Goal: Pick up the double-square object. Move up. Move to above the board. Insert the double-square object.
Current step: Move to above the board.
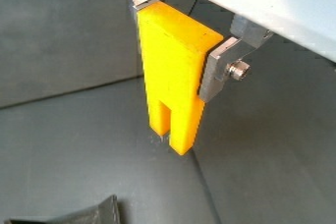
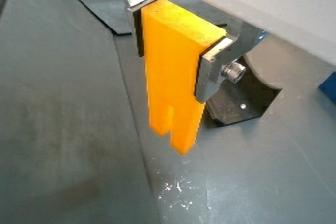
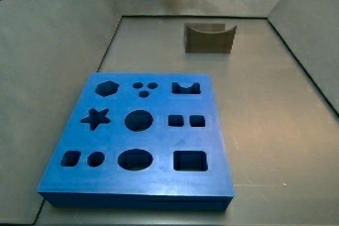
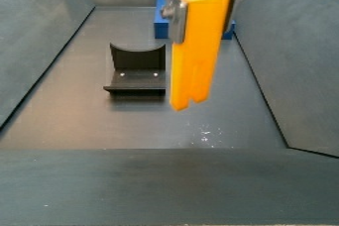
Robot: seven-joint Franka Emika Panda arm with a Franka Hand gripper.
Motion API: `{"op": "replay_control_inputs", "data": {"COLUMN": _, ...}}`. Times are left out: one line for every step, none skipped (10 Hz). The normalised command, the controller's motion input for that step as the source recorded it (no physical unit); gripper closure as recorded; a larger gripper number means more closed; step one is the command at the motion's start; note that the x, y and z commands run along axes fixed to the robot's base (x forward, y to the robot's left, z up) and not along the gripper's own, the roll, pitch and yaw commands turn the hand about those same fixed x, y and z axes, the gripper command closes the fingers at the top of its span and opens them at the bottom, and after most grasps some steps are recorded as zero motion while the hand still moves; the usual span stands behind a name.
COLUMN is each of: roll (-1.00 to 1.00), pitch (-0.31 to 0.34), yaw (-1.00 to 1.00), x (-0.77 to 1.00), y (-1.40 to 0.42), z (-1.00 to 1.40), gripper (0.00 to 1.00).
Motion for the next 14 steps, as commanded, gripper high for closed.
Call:
{"op": "replay_control_inputs", "data": {"roll": -0.01, "pitch": 0.059, "yaw": -0.05, "x": -0.17, "y": 0.16, "z": 1.00, "gripper": 1.00}}
{"op": "replay_control_inputs", "data": {"roll": -0.01, "pitch": 0.060, "yaw": -0.04, "x": -0.14, "y": 0.13, "z": 1.00, "gripper": 1.00}}
{"op": "replay_control_inputs", "data": {"roll": -0.01, "pitch": 0.064, "yaw": -0.03, "x": -0.13, "y": 0.12, "z": 1.00, "gripper": 1.00}}
{"op": "replay_control_inputs", "data": {"roll": -0.01, "pitch": 0.074, "yaw": -0.02, "x": -0.10, "y": 0.10, "z": 1.00, "gripper": 1.00}}
{"op": "replay_control_inputs", "data": {"roll": 0.00, "pitch": 0.086, "yaw": -0.01, "x": -0.08, "y": 0.09, "z": 1.00, "gripper": 1.00}}
{"op": "replay_control_inputs", "data": {"roll": 0.00, "pitch": 0.099, "yaw": -0.01, "x": -0.04, "y": 0.06, "z": 0.92, "gripper": 1.00}}
{"op": "replay_control_inputs", "data": {"roll": 0.01, "pitch": 0.105, "yaw": 0.00, "x": -0.02, "y": 0.04, "z": 0.80, "gripper": 1.00}}
{"op": "replay_control_inputs", "data": {"roll": 0.00, "pitch": 0.107, "yaw": 0.00, "x": -0.01, "y": 0.03, "z": 0.69, "gripper": 1.00}}
{"op": "replay_control_inputs", "data": {"roll": 0.01, "pitch": 0.110, "yaw": 0.01, "x": 0.00, "y": 0.02, "z": 0.58, "gripper": 1.00}}
{"op": "replay_control_inputs", "data": {"roll": 0.02, "pitch": 0.109, "yaw": 0.01, "x": 0.00, "y": 0.01, "z": 0.43, "gripper": 1.00}}
{"op": "replay_control_inputs", "data": {"roll": 0.02, "pitch": 0.108, "yaw": 0.02, "x": 0.00, "y": 0.01, "z": 0.32, "gripper": 1.00}}
{"op": "replay_control_inputs", "data": {"roll": 0.02, "pitch": 0.107, "yaw": 0.02, "x": 0.00, "y": 0.01, "z": 0.25, "gripper": 1.00}}
{"op": "replay_control_inputs", "data": {"roll": 0.16, "pitch": 0.203, "yaw": -1.00, "x": 0.02, "y": -1.00, "z": 0.02, "gripper": 1.00}}
{"op": "replay_control_inputs", "data": {"roll": 0.18, "pitch": 0.193, "yaw": -1.00, "x": 0.02, "y": -1.00, "z": 0.01, "gripper": 1.00}}
